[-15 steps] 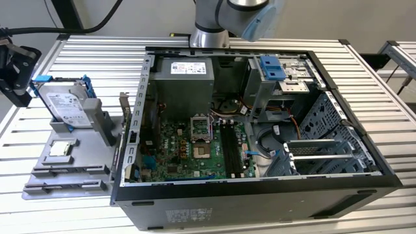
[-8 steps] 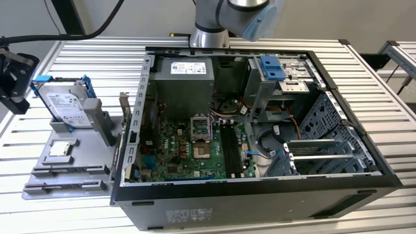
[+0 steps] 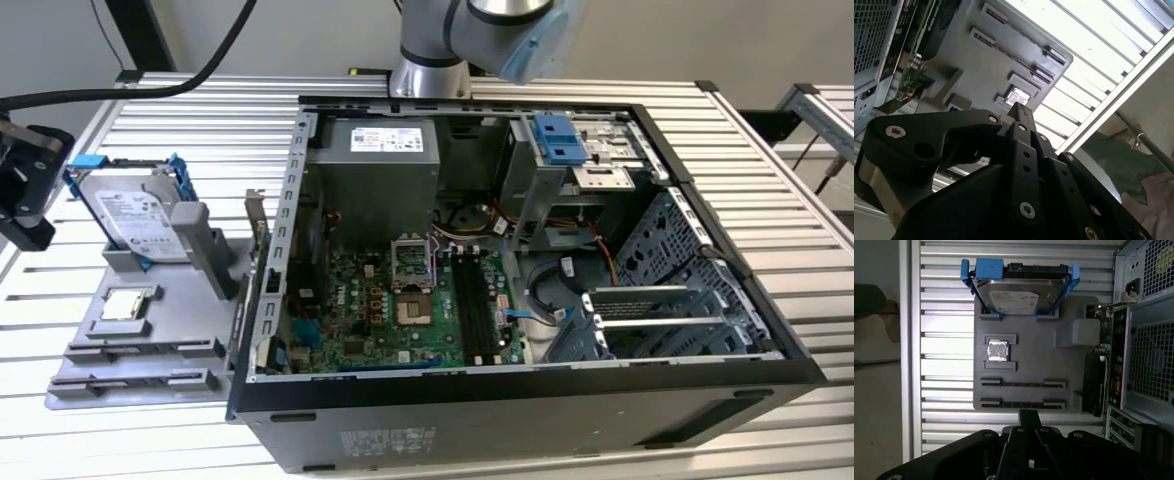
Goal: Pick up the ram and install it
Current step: 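Reach for the ram, then pick up the ram and move it above insertion slot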
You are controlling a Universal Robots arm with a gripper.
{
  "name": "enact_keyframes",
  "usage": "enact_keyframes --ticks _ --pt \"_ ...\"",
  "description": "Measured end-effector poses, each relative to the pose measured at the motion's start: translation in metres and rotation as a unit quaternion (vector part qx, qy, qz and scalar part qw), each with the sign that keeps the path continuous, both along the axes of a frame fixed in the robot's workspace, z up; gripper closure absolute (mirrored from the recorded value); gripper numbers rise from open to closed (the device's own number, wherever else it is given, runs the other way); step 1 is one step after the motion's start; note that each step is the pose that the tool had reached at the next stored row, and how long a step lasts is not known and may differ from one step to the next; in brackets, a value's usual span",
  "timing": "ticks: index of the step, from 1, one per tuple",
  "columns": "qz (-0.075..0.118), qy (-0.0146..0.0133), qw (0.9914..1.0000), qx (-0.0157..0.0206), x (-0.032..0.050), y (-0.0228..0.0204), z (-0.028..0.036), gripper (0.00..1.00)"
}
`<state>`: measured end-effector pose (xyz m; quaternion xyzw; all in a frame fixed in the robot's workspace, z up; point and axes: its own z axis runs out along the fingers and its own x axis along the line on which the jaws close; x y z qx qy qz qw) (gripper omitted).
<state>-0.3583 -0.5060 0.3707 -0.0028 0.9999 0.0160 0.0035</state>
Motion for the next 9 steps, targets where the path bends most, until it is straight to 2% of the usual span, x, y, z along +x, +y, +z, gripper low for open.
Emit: enact_keyframes --ticks 9 --pt "0.0 0.0001 1.0 0.0 0.0 -0.0001 0.0 1.0"
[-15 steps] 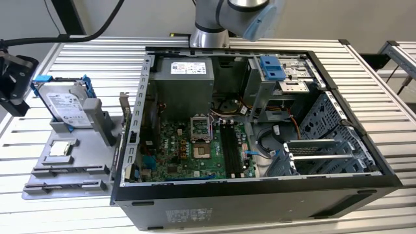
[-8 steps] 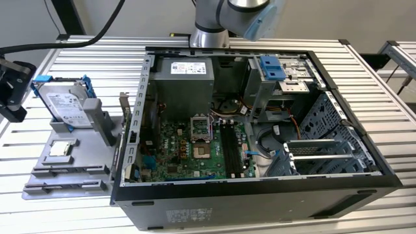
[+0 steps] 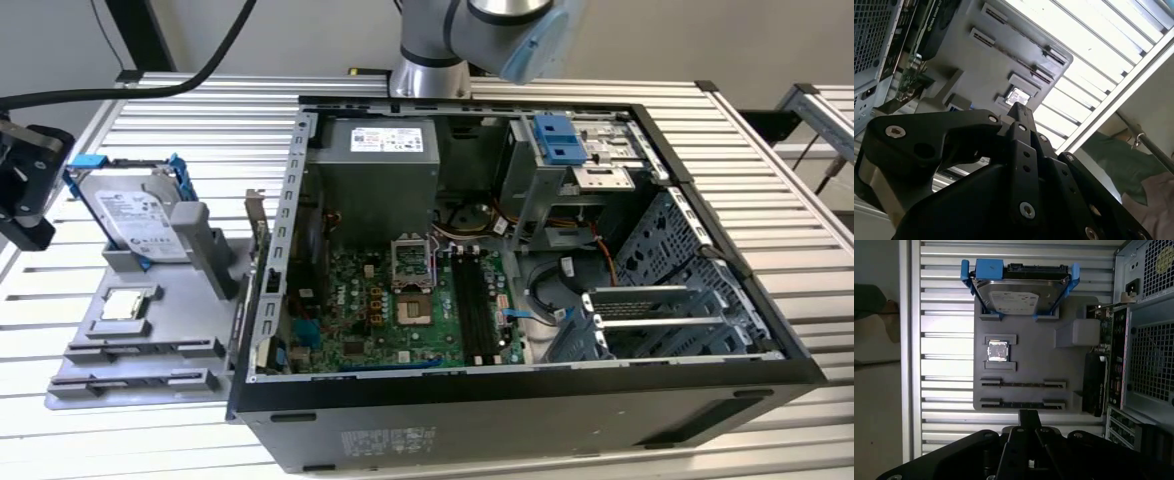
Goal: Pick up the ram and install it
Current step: 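Pick up the ram and move it above insertion slot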
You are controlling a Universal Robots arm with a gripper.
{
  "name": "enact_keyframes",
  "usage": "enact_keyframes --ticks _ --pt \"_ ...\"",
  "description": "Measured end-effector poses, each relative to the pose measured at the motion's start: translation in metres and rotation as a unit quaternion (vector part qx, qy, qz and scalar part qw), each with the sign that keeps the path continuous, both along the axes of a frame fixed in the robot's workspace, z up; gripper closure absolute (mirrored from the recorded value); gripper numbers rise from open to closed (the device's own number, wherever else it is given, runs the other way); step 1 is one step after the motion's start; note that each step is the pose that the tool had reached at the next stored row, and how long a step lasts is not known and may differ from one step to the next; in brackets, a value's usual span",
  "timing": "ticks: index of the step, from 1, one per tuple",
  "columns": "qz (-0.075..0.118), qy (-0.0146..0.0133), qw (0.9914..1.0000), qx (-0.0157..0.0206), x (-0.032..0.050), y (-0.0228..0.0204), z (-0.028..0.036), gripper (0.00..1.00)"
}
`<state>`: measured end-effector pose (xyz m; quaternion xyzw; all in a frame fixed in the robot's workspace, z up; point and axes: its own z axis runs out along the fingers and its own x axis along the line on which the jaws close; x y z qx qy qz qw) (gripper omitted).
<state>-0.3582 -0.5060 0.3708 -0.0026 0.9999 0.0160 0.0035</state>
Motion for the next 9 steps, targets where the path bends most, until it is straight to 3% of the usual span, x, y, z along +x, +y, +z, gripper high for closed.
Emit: enact_keyframes --ticks 6,9 --pt "0.002 -0.0001 1.0 0.0 0.0 0.0 0.0 1.0" --pt "0.027 0.0 0.99964 0.0 0.0 0.0 0.0 1.0"
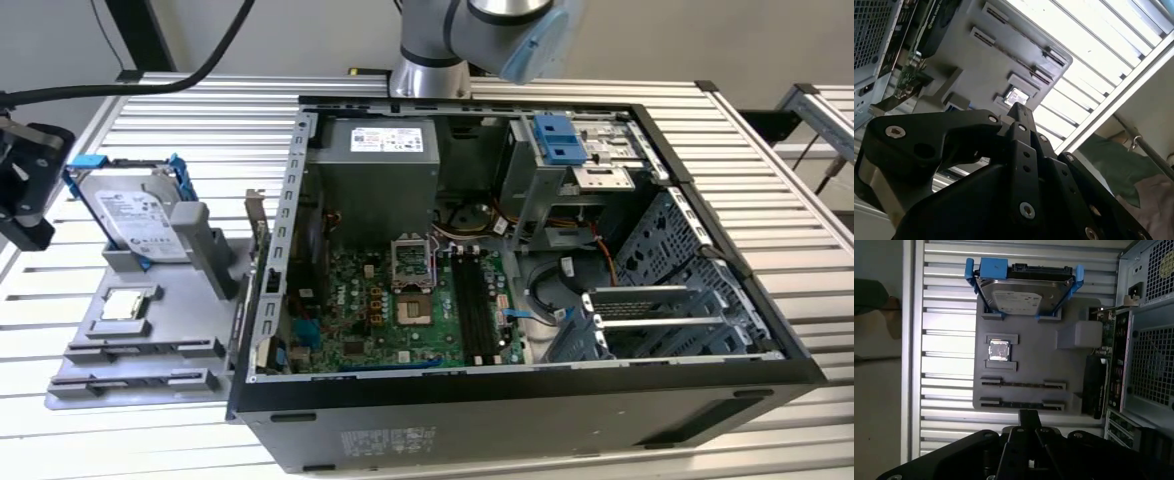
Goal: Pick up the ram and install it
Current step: 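Pick up the ram and move it above insertion slot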
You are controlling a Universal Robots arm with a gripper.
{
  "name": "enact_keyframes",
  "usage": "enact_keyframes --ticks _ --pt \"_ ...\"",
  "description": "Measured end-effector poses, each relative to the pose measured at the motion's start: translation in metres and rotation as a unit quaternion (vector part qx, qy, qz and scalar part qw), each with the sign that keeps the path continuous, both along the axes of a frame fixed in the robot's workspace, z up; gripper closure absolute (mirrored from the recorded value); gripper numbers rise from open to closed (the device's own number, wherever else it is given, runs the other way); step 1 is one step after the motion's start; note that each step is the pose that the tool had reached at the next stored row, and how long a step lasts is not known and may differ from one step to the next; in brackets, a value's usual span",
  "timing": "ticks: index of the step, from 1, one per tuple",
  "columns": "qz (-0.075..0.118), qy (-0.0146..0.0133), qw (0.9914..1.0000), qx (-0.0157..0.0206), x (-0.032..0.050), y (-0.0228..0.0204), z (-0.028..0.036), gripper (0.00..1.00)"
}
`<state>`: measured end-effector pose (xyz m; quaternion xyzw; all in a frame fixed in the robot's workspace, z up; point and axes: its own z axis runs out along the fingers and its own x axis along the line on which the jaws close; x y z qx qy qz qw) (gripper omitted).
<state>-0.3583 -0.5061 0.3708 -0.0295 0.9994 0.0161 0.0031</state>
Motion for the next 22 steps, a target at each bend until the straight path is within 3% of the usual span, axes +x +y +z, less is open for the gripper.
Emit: enact_keyframes --ticks 3,6,11,16,19,22 --pt "0.027 0.0 0.99964 0.0 0.0 0.0 0.0 1.0" --pt "0.055 0.0 0.9985 0.0 0.0 0.0 0.0 1.0" --pt "0.1 0.0 0.995 0.0 0.0 0.0 0.0 1.0" --pt "0.145 0.0 0.98947 0.0 0.0 0.0 0.0 1.0" --pt "0.172 0.0 0.98511 0.0 0.0 0.0 0.0 1.0" --pt "0.199 -0.0001 0.98001 0.0 0.0 0.0 0.0 1.0"
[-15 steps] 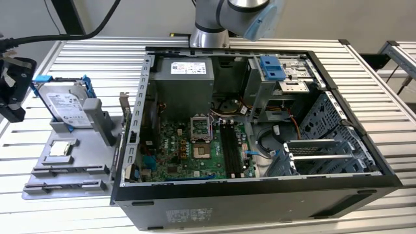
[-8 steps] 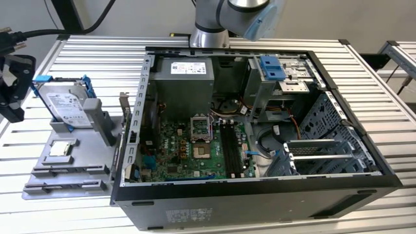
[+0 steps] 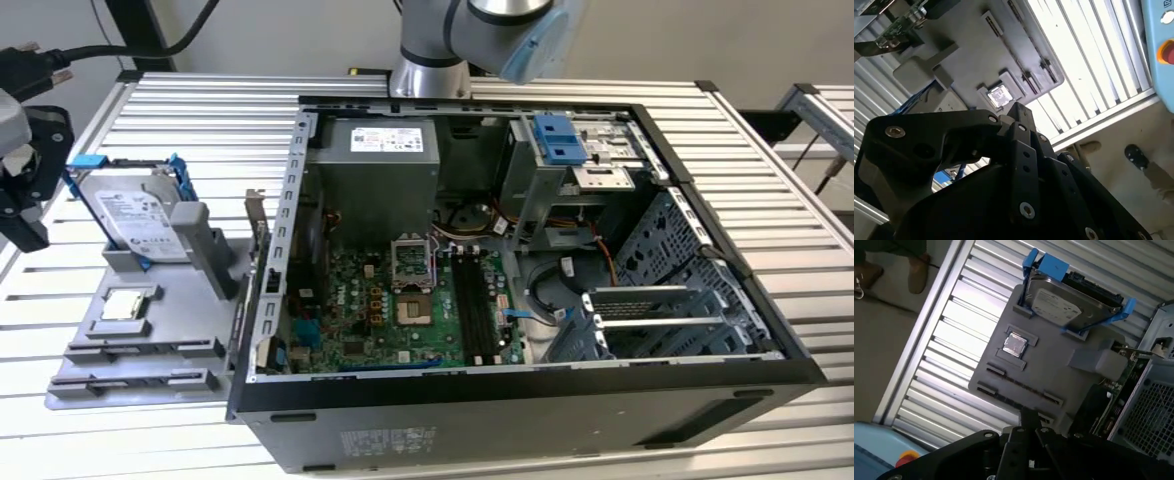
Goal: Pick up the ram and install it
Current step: 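Pick up the ram and move it above insertion slot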
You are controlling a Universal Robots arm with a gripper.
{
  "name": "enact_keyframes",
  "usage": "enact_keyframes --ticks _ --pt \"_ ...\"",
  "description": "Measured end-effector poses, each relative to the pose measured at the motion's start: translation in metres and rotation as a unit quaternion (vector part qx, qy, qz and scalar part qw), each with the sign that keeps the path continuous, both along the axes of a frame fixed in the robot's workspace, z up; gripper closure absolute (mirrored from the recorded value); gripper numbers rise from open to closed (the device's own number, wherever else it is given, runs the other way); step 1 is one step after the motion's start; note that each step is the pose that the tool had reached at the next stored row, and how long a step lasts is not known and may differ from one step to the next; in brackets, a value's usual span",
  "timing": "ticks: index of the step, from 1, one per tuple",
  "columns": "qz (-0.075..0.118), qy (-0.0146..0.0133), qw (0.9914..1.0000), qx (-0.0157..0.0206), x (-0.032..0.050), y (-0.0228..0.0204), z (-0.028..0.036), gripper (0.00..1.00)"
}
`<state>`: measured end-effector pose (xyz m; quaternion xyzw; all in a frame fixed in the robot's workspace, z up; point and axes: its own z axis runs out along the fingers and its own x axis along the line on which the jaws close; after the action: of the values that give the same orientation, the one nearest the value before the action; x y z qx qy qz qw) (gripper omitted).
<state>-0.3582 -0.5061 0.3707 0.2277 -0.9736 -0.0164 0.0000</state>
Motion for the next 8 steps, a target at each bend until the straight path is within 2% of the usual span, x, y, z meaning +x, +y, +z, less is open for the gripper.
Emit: enact_keyframes --ticks 3,8 --pt "0.021 -0.0003 0.99978 0.0 0.0 0.0 0.0 1.0" --pt "0.048 -0.0003 0.99886 0.0 0.0 0.0 0.0 1.0"
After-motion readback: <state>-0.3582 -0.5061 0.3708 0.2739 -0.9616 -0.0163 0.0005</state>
